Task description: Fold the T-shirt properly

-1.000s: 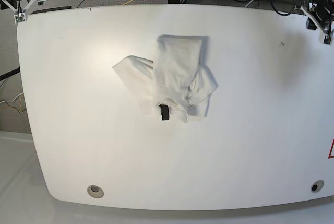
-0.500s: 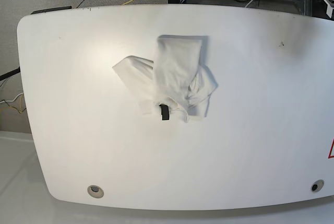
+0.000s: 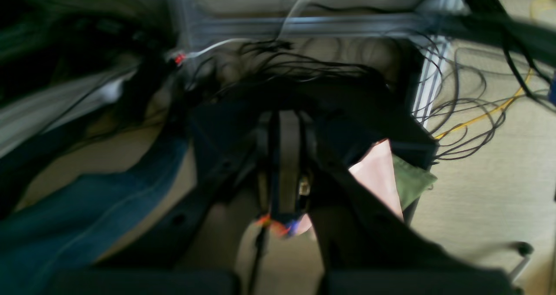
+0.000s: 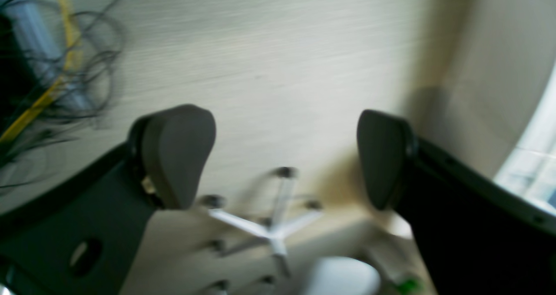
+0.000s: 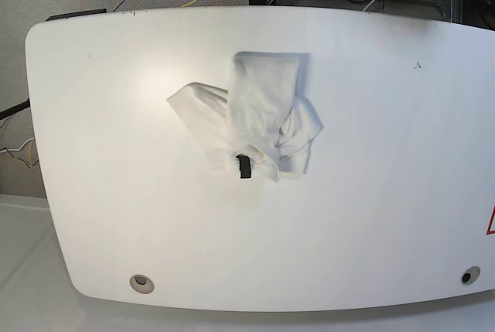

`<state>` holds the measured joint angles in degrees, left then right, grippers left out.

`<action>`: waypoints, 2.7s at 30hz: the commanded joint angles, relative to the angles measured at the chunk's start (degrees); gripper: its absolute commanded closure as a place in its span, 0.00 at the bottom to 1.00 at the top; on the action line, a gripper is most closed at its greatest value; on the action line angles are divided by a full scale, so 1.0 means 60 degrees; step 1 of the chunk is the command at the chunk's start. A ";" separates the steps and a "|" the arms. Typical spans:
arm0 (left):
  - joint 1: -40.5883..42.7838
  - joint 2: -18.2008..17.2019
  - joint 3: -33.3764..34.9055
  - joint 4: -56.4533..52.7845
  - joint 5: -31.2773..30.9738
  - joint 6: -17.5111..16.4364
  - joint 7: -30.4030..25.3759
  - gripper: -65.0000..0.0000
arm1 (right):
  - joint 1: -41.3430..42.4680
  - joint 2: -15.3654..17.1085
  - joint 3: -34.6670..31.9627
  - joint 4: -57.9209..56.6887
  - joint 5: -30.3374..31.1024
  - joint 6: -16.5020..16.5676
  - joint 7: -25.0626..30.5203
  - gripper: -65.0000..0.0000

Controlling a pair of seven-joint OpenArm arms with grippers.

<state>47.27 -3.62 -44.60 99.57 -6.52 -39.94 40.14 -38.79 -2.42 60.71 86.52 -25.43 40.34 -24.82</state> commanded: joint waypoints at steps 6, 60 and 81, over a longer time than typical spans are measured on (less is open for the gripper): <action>-0.0852 0.0244 0.0745 -0.2346 0.1871 -0.0009 -0.1555 0.98 | 0.1080 0.0014 0.0453 -0.3072 -0.1161 -0.0056 0.1580 0.20; -0.7914 0.0596 0.0671 -1.5503 0.8553 0.2796 -0.7576 0.98 | 0.5988 0.0893 0.1025 -1.4164 -0.6831 -0.3873 0.6429 0.20; -0.8090 0.0698 0.0671 -1.5533 0.8728 0.3397 -0.7562 0.98 | 0.6457 0.0615 0.1040 -1.4164 -0.6831 -0.4034 0.6034 0.20</action>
<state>-1.02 0.71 -40.56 6.20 45.84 -19.29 -4.82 0.19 1.80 66.81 1.69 -66.24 15.42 11.31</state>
